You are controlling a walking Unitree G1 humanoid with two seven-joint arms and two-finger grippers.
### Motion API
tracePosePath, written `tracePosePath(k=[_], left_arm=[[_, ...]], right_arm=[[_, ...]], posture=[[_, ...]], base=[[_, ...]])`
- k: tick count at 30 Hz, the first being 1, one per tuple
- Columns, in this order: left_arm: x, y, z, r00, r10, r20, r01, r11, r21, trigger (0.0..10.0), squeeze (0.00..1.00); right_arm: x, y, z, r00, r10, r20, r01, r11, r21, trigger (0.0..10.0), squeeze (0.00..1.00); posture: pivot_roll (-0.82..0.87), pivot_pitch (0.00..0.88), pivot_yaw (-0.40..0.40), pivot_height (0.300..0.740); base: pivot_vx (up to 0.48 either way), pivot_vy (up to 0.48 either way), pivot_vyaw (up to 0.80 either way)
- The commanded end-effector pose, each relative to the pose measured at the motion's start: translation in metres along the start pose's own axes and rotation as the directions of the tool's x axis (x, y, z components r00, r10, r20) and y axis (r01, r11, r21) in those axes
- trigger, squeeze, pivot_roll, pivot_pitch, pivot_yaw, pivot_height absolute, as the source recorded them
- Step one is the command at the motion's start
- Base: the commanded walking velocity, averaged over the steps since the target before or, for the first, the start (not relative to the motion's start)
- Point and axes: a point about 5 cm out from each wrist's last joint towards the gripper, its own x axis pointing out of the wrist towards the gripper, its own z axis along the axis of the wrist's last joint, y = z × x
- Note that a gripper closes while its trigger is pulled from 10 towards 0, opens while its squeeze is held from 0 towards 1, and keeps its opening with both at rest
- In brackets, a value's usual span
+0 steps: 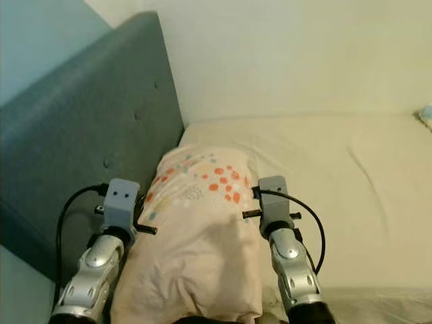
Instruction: Clean up the room
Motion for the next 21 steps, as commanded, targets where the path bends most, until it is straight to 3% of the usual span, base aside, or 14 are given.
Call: tracePosePath(k=[1, 9, 15, 21], left_arm=[[-0.004, 0.001, -0.003, 1.000, 0.014, -0.017, -0.014, 1.000, -0.025, 10.0, 0.00], [-0.006, -0.005, -0.004, 0.999, -0.023, -0.024, 0.024, 0.998, 0.051, 10.0, 0.00], [-0.010, -0.001, -0.018, 0.996, 0.059, -0.070, -0.064, 0.995, -0.076, 10.0, 0.00], [-0.016, -0.005, -0.027, 0.995, 0.024, -0.101, -0.032, 0.996, -0.081, 10.0, 0.00]], right_arm=[[-0.001, 0.006, -0.002, 1.000, 0.014, 0.000, -0.014, 1.000, 0.012, 10.0, 0.00], [-0.001, 0.007, -0.003, 1.000, 0.014, -0.003, -0.014, 1.000, 0.017, 10.0, 0.00], [-0.001, 0.007, -0.008, 1.000, 0.016, -0.026, -0.015, 1.000, 0.024, 10.0, 0.00], [-0.001, 0.012, -0.018, 0.996, 0.033, -0.084, -0.035, 0.999, -0.018, 10.0, 0.00]], posture=[[-0.06, 0.025, 0.043, 0.716], [-0.06, 0.030, 0.042, 0.737], [-0.06, 0.035, 0.039, 0.740], [-0.06, 0.041, 0.033, 0.740]], base=[[0.000, 0.000, 0.00], [0.000, 0.000, 0.00], [0.000, 0.000, 0.00], [0.000, 0.000, 0.00]])
